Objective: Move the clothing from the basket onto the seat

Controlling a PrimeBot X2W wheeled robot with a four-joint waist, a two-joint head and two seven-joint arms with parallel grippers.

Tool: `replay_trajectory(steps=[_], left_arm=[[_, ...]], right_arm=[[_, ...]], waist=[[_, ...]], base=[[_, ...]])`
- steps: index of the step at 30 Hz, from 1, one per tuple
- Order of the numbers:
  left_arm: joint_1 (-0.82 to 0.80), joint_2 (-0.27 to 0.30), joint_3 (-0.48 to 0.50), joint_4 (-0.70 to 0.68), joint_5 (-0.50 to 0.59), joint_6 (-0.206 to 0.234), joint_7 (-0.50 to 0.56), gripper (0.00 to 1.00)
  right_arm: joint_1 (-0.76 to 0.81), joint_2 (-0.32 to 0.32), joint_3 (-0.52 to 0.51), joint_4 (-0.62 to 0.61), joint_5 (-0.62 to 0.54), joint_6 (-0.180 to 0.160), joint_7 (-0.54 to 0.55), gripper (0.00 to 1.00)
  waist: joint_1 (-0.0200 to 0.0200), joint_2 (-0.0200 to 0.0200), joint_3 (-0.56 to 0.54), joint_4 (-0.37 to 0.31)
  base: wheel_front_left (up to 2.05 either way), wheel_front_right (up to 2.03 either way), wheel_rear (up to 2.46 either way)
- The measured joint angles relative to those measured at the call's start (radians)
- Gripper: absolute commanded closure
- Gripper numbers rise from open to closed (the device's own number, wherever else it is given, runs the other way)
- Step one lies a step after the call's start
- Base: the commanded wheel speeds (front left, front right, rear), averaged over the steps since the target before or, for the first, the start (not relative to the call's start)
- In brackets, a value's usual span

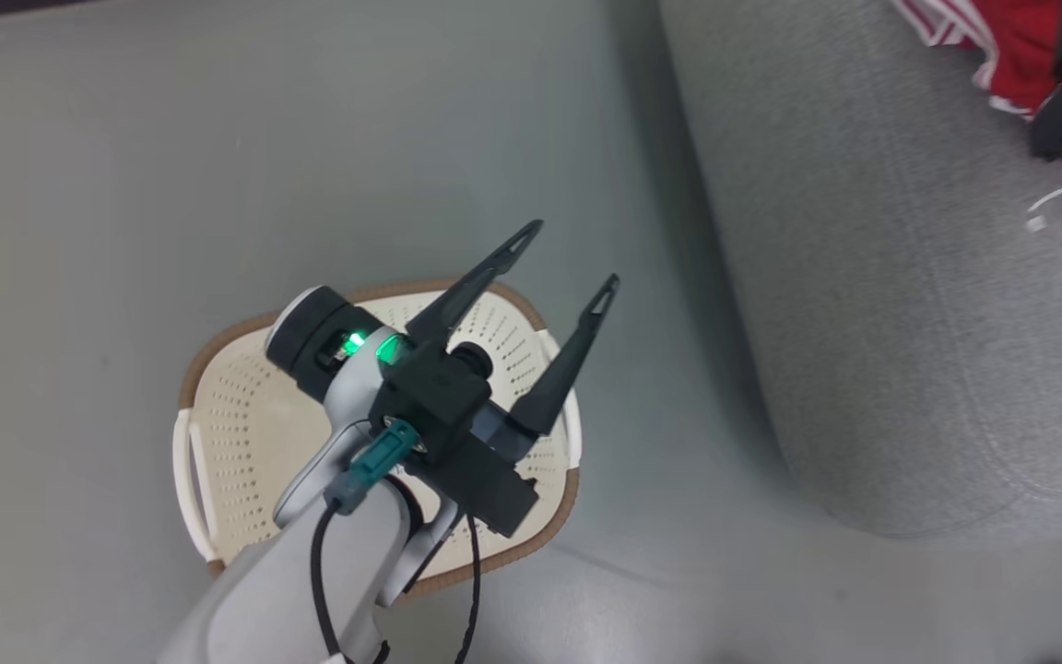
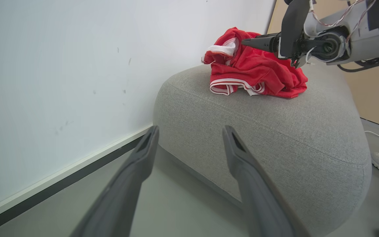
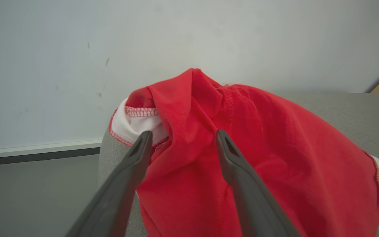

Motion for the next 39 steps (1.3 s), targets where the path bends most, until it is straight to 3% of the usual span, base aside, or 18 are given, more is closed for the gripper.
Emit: replay_trajectory(steps=[9,21,29,39], left_arm=[[0.041,-0.005,0.031,0.094,-0.061,0.000,-0.035,0.00],[0.099,-0.044,0.052,0.188,-0.122,0.000,-0.082,0.00],[0.171,-0.065,0.067,0.251,-0.163,0.010,-0.098,0.00],[0.293,-0.050,0.108,0.268,-0.188,0.039,-0.108,0.00]], right_arm=[[0.058,0.058,0.022,0.022,0.000,0.061,-0.016,0.00],[0.123,0.105,0.059,0.002,-0.023,0.097,-0.017,0.00],[0.262,0.121,0.036,-0.037,-0.009,0.105,-0.020,0.00],[0.459,0.152,0.018,-0.135,0.000,0.104,-0.020,0.00]], waist=[[-0.0001,-0.0001,-0.089,-0.054],[-0.0002,-0.0002,-0.260,-0.085],[-0.0003,-0.0004,-0.373,-0.048],[-0.0002,-0.0004,-0.491,0.060]], base=[[0.00,0.00,0.00],[0.00,0.00,0.00],[0.00,0.00,0.00],[0.00,0.00,0.00]])
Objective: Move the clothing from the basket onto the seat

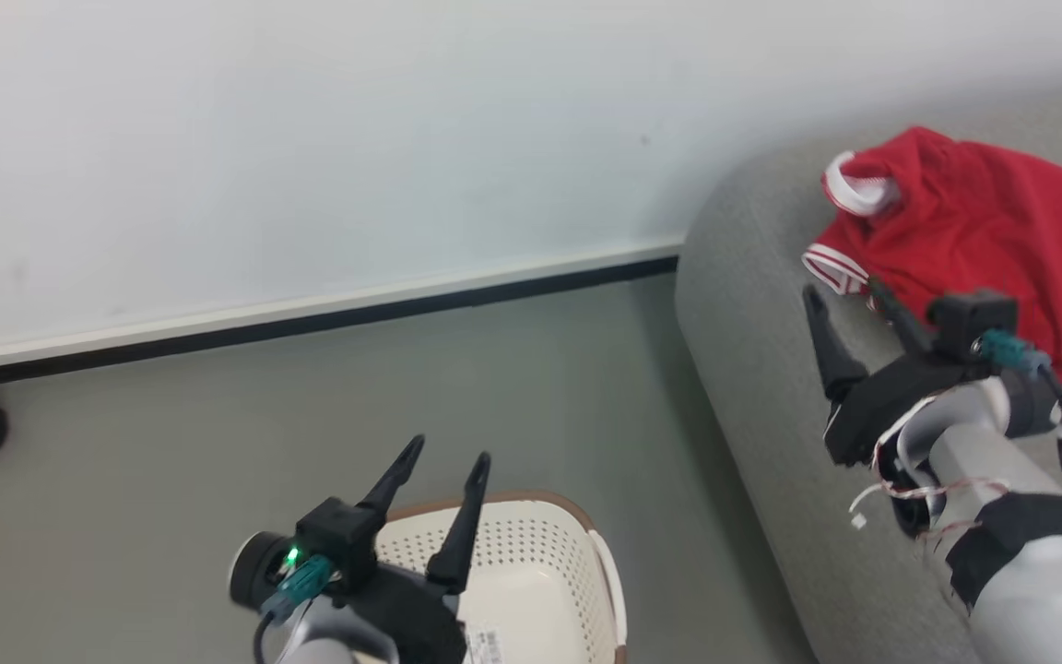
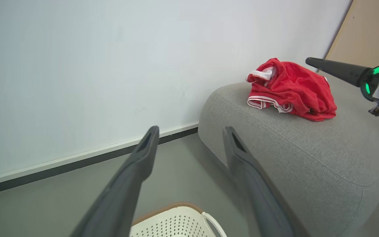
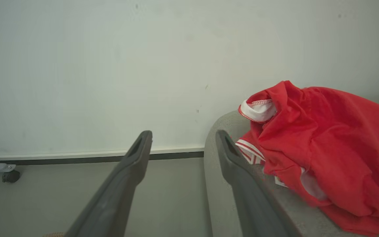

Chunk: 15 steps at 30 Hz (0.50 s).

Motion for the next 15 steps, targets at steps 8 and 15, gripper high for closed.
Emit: replay_trajectory(steps=[8,15], left_arm=[[0.116,0.056,0.071,-0.034,-0.042,0.041,-0.009,0.00],[0.205,0.111,0.146,-0.084,-0.050,0.085,-0.012,0.00]], right_arm=[[0.147,0.026,-0.007,-0.118,0.000,-0.026,0.000,0.00],[0.264,0.033,-0.013,-0.236,-0.013,-0.063,0.000,0.00]], waist=[[0.0000,0.0001,-0.070,0.091],[0.0001,0.0002,-0.111,0.143]], base=[[0.00,0.00,0.00],[0.00,0.00,0.00]])
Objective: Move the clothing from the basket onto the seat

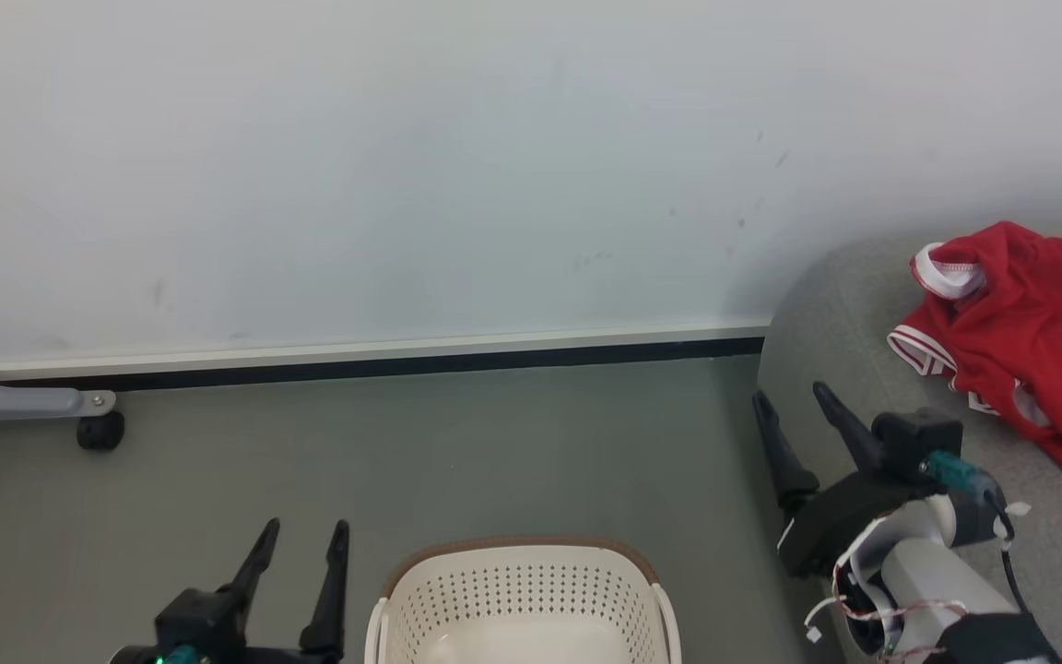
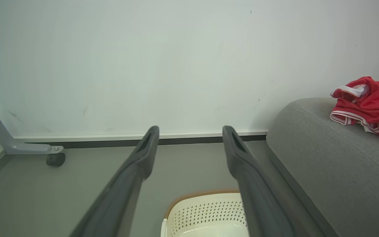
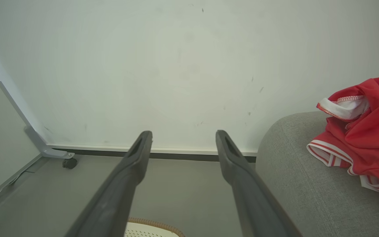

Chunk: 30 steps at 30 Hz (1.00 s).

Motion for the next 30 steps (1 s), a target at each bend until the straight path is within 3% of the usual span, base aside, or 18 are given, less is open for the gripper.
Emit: replay_trajectory(steps=[18,30], left_arm=[[0.192,0.061,0.164,-0.132,0.016,0.036,-0.006,0.00],[0.308,0.048,0.246,-0.230,0.063,0.044,-0.006,0.00]], right_arm=[[0.321,-0.015,-0.062,-0.349,-0.064,-0.123,0.000,0.00],[0.462,-0.024,-0.113,-0.532,-0.121,-0.149,-0.001,0.00]], waist=[[0.0001,0.0001,-0.005,0.007],[0.0001,0.0001,0.011,-0.015]], base=[[0.00,0.00,0.00],[0.00,0.00,0.00]])
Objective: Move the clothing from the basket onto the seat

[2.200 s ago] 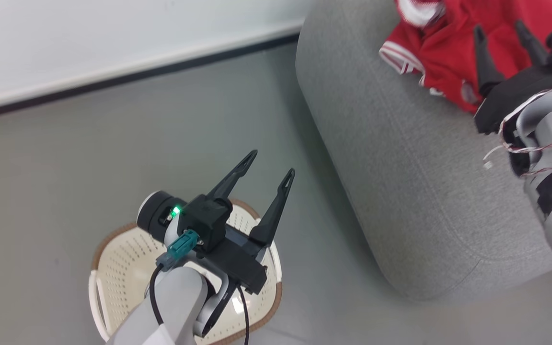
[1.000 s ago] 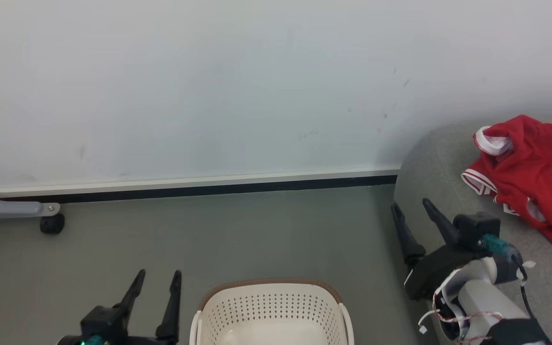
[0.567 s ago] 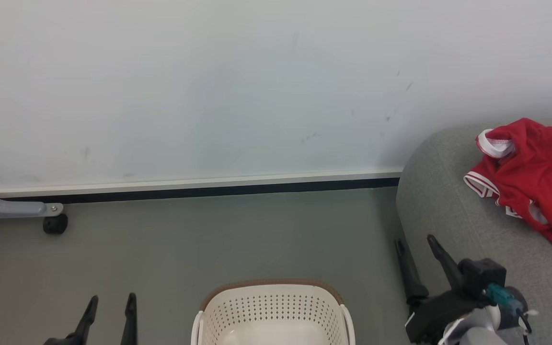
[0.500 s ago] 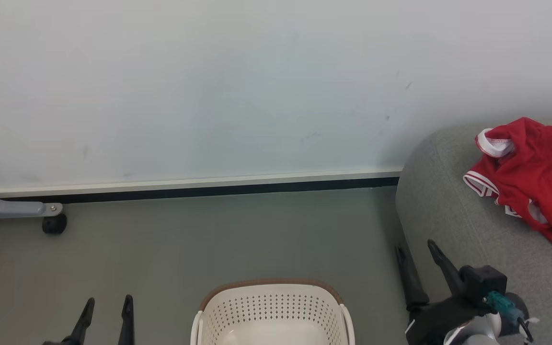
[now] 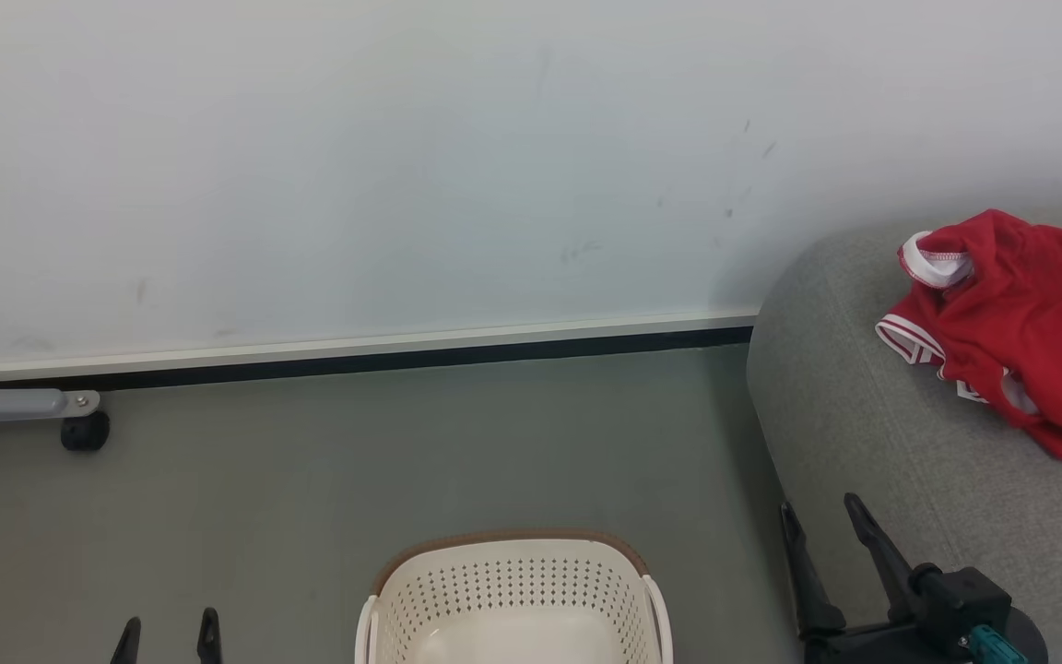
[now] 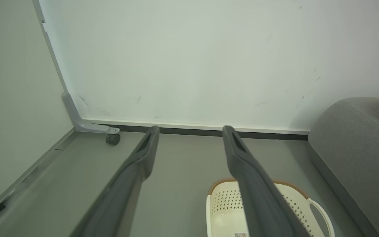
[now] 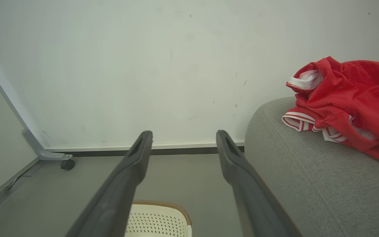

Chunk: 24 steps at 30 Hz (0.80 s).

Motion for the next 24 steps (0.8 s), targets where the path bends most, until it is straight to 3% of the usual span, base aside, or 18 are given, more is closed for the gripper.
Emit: replay_trajectory(steps=[24], left_arm=[[0.011,-0.055,0.059,-0.059,0.072,0.000,0.000,0.00]], right_arm=[[0.038,0.015,-0.063,-0.103,-0.074,-0.009,0.000,0.00]], waist=[[0.0002,0.0001,0.025,-0.019]], base=[[0.00,0.00,0.00]])
